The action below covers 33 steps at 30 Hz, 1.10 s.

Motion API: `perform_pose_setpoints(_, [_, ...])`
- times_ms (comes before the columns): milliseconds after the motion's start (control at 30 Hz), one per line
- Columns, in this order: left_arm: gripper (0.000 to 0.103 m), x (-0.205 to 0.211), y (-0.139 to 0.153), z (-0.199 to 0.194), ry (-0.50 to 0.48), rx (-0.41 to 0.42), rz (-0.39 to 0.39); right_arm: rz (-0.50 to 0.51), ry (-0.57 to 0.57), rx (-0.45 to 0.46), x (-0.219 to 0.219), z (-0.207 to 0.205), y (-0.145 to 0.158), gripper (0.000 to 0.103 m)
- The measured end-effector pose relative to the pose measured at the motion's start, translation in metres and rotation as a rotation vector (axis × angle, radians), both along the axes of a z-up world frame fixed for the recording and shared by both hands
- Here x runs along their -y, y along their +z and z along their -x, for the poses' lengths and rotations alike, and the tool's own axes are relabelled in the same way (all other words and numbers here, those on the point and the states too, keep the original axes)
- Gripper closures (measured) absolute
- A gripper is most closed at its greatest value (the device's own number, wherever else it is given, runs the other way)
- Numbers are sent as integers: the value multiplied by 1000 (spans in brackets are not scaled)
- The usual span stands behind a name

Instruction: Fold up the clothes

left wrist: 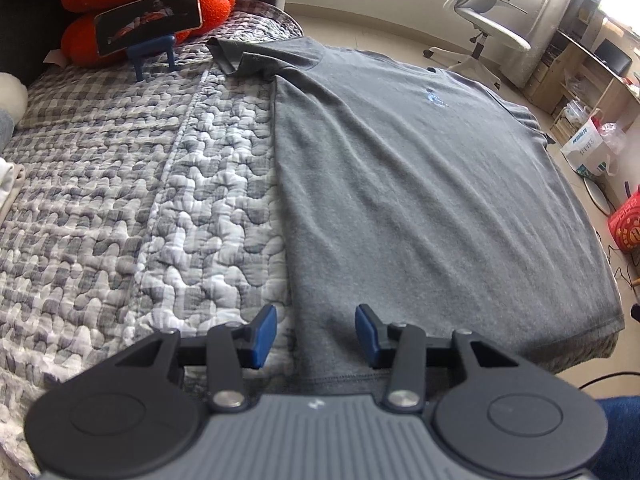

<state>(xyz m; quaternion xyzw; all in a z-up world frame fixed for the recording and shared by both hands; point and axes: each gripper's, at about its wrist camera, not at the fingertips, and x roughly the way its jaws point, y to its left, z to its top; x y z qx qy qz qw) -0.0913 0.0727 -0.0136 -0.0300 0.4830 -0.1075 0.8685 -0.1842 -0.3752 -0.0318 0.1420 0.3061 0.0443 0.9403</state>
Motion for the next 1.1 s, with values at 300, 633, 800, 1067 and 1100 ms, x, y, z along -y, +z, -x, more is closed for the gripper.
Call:
perform_pose_setpoints(300, [91, 14, -22, 7, -62, -28, -46, -5, 18, -11, -9, -5, -11, 59])
perform_pose_setpoints(633, [98, 3, 27, 36, -40, 62, 14, -13, -39, 36, -12, 7, 25, 99])
perform_pose_setpoints(800, [98, 5, 45, 40, -56, 100, 15, -30, -46, 101, -10, 15, 65, 99])
perform_pose_setpoints(1067, [97, 20, 2, 24, -89, 14, -147, 141, -81, -109, -18, -10, 7, 99])
perform_pose_setpoints(1100, [96, 21, -2, 22, -97, -2, -151, 146, -75, -107, -19, -11, 6, 99])
